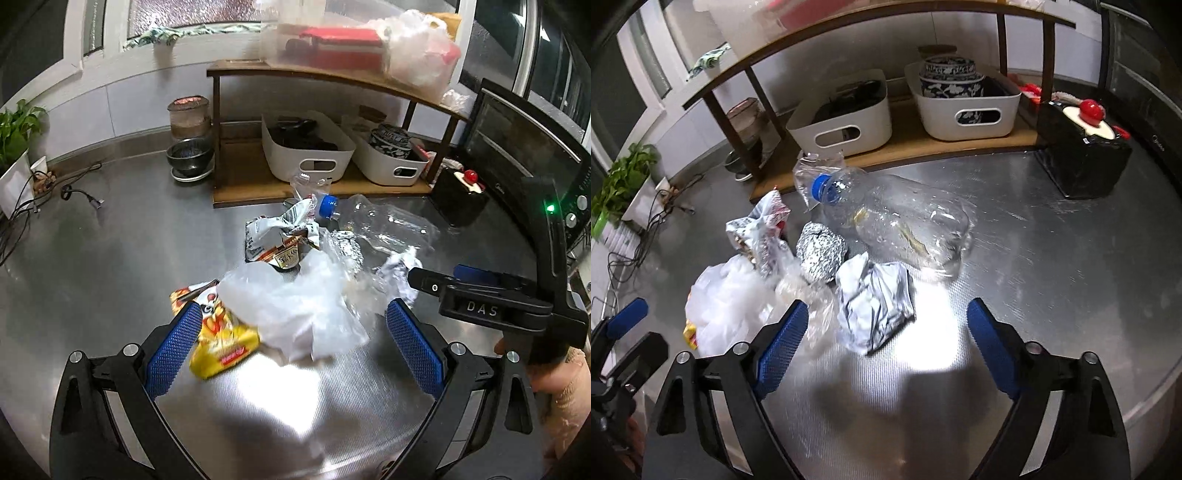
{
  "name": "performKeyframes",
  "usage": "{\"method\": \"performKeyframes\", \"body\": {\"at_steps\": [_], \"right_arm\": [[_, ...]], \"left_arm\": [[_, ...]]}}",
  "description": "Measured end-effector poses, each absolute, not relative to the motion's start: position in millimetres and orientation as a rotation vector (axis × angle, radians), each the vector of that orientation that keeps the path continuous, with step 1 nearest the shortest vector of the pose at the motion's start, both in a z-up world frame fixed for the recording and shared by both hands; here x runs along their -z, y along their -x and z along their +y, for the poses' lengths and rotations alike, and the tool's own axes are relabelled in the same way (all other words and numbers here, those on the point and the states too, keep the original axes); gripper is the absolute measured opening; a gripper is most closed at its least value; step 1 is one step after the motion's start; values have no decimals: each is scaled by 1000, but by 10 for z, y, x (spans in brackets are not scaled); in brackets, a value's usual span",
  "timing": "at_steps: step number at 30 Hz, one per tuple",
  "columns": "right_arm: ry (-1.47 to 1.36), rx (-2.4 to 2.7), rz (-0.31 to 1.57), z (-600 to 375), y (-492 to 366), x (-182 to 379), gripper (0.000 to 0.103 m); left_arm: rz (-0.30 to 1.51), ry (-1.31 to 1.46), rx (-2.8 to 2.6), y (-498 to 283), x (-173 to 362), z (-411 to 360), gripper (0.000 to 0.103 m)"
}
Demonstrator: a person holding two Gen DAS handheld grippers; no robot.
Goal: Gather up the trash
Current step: 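Grasp the white plastic bag with the left tool while the right grasps a foil ball, then carry the plastic bag and foil ball in both tools over the trash bin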
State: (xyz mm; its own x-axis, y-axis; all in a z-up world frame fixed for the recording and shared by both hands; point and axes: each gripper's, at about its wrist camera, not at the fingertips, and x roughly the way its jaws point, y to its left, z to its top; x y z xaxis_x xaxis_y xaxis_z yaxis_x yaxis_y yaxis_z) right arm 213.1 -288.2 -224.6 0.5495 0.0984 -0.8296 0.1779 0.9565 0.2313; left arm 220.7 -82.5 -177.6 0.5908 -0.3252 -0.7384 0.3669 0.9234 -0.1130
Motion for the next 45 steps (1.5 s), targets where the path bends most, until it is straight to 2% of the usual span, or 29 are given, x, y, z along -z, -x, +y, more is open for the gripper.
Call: {"method": "performKeyframes", "body": {"at_steps": [3,4,7,15,16,17,18,21,23,27,36,45], "right_arm": [[-313,55,999,-2900,-2200,2296,83],[-318,52,1003,-2902,-2225,2309,79],[-336,35,1022,-2912,-2267,2379,78],[-359,-13,1072,-2889,-2289,2555,56],[-360,-21,1073,-2877,-2283,2555,48],[-357,-31,1077,-2854,-2274,2556,45],[-345,-35,1074,-2827,-2260,2548,44],[-340,-48,1070,-2783,-2218,2526,41],[-330,-41,1054,-2770,-2157,2485,40],[-325,-22,1022,-2813,-2039,2357,40],[-332,-13,945,-2867,-1611,1990,40],[-301,-54,917,-2612,-1018,1744,40]], "left_arm": [[871,-45,405,-2349,1887,-868,94],[879,-44,406,-2390,1930,-883,94],[900,-50,422,-2466,2037,-915,85],[942,-38,468,-2557,2169,-942,46],[943,-43,475,-2551,2170,-955,43],[945,-51,483,-2542,2172,-972,37],[946,-56,488,-2529,2173,-985,34],[940,-73,511,-2467,2165,-1015,13],[928,-74,513,-2411,2126,-1012,9],[897,-57,507,-2312,1987,-956,6],[788,-55,493,-1831,1486,-778,5],[790,-33,465,-1129,1326,-535,5]]}}
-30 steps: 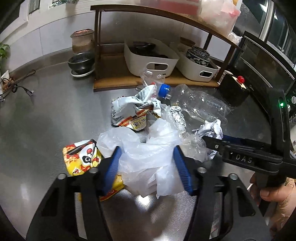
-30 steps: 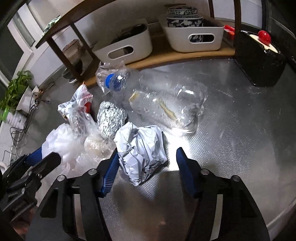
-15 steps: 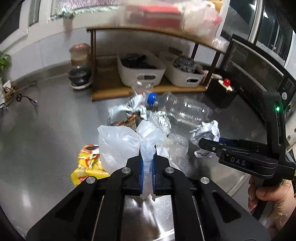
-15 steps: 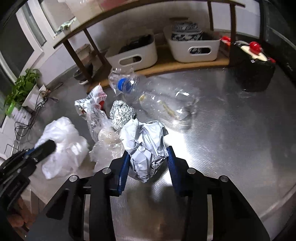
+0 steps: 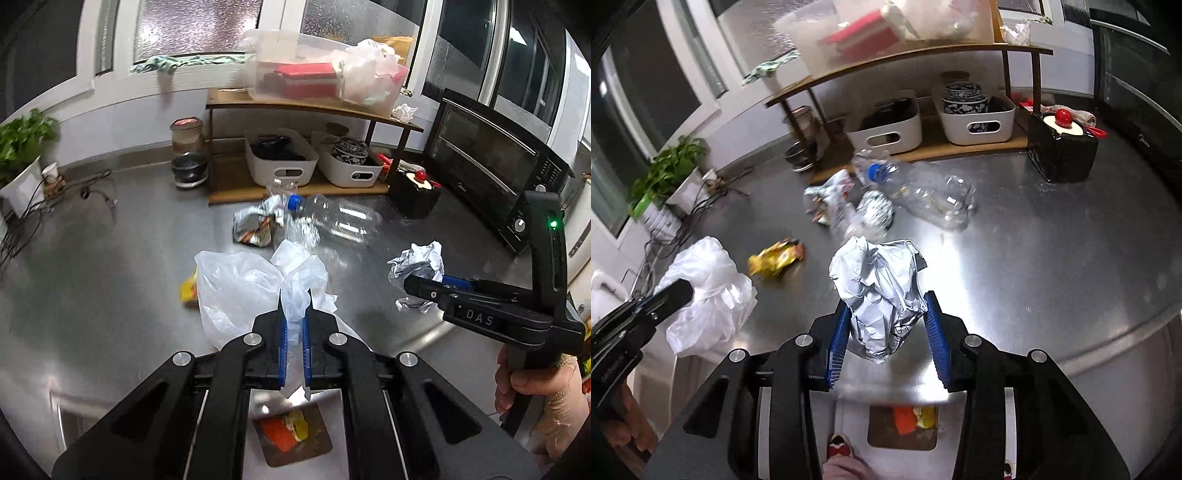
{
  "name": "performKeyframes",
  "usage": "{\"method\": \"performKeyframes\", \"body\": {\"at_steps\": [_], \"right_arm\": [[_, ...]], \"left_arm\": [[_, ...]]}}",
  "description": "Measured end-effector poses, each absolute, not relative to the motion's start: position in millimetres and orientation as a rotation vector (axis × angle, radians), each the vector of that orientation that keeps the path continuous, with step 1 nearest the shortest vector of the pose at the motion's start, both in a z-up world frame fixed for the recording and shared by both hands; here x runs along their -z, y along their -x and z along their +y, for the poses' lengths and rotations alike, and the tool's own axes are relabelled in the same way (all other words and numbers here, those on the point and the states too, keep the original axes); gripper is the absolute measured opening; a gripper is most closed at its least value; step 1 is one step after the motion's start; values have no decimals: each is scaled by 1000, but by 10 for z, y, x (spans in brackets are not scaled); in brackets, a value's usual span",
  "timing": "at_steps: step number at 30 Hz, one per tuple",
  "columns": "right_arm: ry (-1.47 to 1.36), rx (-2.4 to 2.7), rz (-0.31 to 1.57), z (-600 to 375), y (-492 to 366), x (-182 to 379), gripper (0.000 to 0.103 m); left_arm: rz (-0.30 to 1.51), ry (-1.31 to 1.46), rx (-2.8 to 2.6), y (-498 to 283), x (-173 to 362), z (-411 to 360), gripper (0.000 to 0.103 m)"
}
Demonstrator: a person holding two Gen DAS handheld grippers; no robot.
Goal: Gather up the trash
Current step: 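Carry the plastic bag and foil ball in both tools over the trash bin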
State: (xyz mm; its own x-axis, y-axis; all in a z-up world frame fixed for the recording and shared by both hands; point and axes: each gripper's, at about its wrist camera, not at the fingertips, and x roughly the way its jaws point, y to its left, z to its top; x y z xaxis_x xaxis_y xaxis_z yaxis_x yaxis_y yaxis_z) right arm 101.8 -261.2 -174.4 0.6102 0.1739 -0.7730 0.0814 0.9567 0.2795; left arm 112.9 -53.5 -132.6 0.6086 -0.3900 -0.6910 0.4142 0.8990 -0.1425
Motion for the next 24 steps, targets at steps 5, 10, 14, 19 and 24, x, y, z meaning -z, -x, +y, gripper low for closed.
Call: {"method": "performKeyframes", "body": {"at_steps": [5,10,14,19,24], "right_arm": [[-281,-97,932,-2447,-640,1743,40],[-276,-134,971,-2316,-339,1868,40],[-279,-146,1013,-2247,-182,2022,40],[-286,-155,1094,-2179,-62,2346,40],[-281,-145,1173,-2105,-5,2733,40]], "left_arm": [[812,-41,462,-751,1400,-415,5],[841,-50,466,-393,1543,-325,5],[884,-38,472,-198,1702,-277,5],[958,-34,478,-24,2021,-248,5],[1065,-26,479,33,2532,-258,5]]}}
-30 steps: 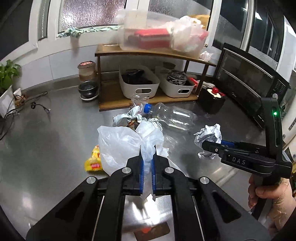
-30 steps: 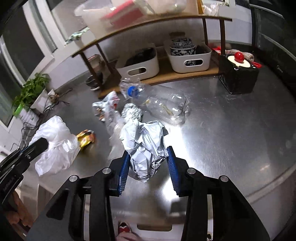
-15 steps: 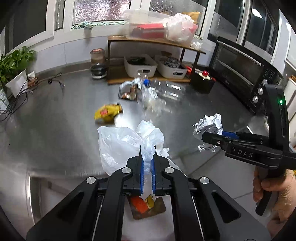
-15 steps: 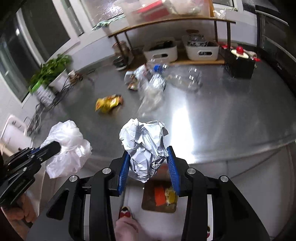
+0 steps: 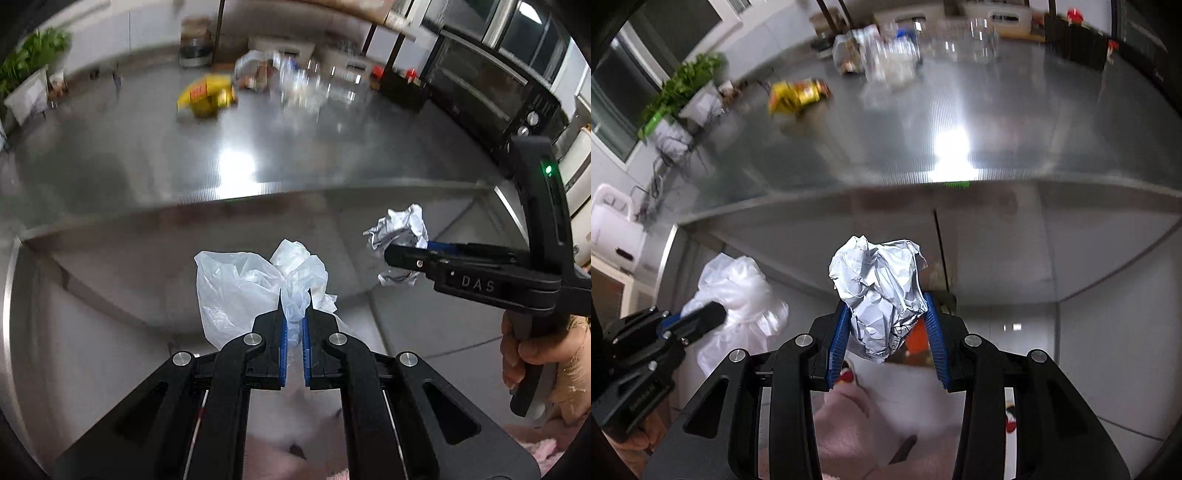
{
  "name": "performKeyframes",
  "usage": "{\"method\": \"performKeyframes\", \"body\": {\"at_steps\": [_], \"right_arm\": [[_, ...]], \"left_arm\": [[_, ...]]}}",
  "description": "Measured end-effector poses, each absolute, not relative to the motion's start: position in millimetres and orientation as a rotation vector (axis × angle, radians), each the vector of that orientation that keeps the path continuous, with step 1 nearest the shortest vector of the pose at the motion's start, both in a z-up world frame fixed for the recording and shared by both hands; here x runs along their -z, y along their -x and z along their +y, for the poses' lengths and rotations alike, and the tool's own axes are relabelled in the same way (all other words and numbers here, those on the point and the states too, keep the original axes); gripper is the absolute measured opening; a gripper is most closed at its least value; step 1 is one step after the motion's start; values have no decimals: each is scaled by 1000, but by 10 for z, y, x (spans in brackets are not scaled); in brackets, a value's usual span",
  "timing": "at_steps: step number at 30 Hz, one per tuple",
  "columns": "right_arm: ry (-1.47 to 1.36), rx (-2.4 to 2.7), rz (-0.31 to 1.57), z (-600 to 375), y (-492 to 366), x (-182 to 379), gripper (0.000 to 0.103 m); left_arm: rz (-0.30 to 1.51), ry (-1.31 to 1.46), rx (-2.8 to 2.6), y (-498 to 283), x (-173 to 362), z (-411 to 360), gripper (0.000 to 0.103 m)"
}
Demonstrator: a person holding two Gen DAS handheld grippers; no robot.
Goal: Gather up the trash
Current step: 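Carry the plastic bag and foil ball in both tools over the trash bin, then open both tools to drop the bag and foil into the bin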
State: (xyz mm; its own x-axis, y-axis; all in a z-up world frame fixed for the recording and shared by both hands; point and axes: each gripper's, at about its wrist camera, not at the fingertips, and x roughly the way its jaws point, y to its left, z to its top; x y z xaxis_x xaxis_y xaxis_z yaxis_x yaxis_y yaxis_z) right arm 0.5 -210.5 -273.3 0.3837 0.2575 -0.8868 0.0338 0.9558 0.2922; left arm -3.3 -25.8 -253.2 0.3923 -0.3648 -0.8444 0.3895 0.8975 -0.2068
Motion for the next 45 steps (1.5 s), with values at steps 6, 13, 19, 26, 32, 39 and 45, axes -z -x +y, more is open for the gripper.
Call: {"method": "performKeyframes", "body": {"at_steps": [6,13,19,26,32,39,45], "right_arm": [[-337,-103,1254,-2085,29,3350,40],[-336,-77,1311,-2042,-40,3951,40],[-332,-51,1372,-1984,-141,4373,40],[-331,-28,1436,-1894,-288,4674,41],[-353,-22,1468,-1916,-416,4774,42],[-375,-37,1466,-1875,-507,4690,49],[-377,-45,1437,-1897,-515,4572,60]], "left_arm": [[1166,-5,479,-33,3208,-307,5],[1250,13,467,-179,3901,-382,5],[1334,26,456,-286,4403,-456,5],[1424,27,443,-380,4833,-499,5],[1455,33,440,-463,4954,-524,9],[1443,48,436,-482,4851,-519,36],[1419,49,413,-507,4723,-444,43]]}}
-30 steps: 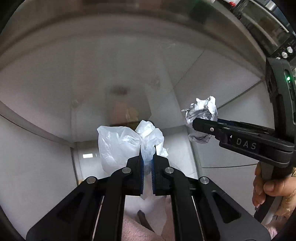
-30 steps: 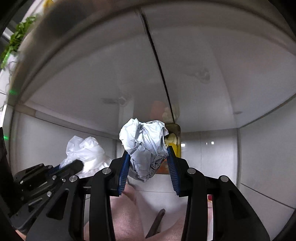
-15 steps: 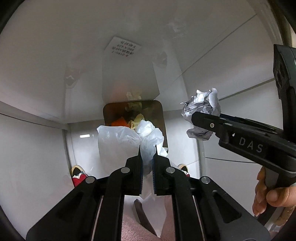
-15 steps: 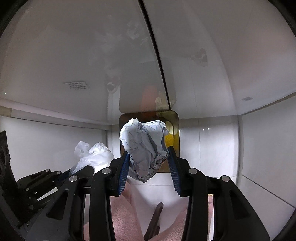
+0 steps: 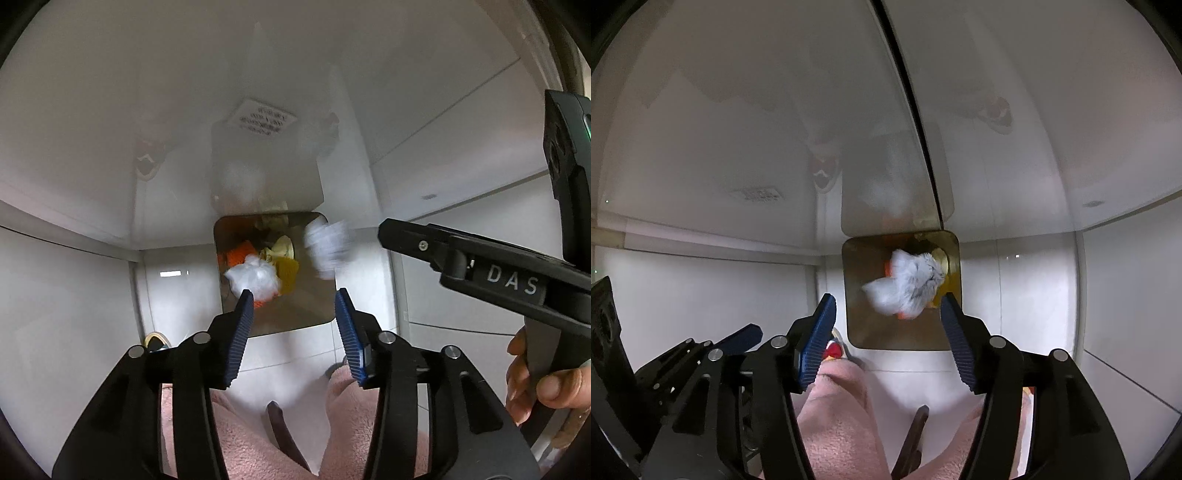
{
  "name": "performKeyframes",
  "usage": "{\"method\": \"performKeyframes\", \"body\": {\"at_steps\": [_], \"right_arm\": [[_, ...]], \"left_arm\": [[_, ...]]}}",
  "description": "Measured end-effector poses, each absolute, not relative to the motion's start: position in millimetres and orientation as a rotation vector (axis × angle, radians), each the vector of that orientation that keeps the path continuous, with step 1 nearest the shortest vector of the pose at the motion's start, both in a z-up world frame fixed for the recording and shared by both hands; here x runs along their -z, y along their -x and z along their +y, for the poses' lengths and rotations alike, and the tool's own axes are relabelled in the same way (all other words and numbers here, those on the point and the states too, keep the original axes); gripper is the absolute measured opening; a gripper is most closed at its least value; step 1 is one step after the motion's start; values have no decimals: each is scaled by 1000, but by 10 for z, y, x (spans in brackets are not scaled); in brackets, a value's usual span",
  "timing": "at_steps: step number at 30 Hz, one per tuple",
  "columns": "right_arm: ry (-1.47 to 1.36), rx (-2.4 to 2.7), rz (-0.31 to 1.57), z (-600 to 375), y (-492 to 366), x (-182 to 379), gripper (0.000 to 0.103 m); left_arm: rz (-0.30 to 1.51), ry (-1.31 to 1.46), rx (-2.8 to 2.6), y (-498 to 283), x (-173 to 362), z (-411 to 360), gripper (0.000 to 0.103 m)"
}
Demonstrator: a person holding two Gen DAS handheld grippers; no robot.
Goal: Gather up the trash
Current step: 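Open both tools to drop the bag and foil into the bin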
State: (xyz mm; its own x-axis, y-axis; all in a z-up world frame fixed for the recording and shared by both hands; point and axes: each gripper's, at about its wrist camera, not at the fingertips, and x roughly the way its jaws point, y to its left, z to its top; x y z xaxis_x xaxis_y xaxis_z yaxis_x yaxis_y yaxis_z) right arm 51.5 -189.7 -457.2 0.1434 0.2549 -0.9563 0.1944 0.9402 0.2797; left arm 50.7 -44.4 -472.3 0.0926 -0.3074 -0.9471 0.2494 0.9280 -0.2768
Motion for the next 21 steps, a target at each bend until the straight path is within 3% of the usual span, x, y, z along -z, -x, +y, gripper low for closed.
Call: {"method": "performKeyframes", "body": {"at_steps": [3,8,12,16,21], "right_arm": [[-388,-44,1427,-1941,-498,4487,64],[-345,-36,1384,-2014,-394,4172,85],[-328,-56,1340,-2092,-275,3804,85],[-312,-56,1277,-2186,-193,3360,95],[-309,-57,1156,-2334,-201,2786,95]], "left_arm": [[1402,50,403,-512,4620,-403,50],[1342,31,378,-477,4230,-286,69],[1268,27,370,-433,3791,-193,81],[1196,15,363,-393,3336,-114,86],[1138,14,367,-380,2894,-105,91]]}}
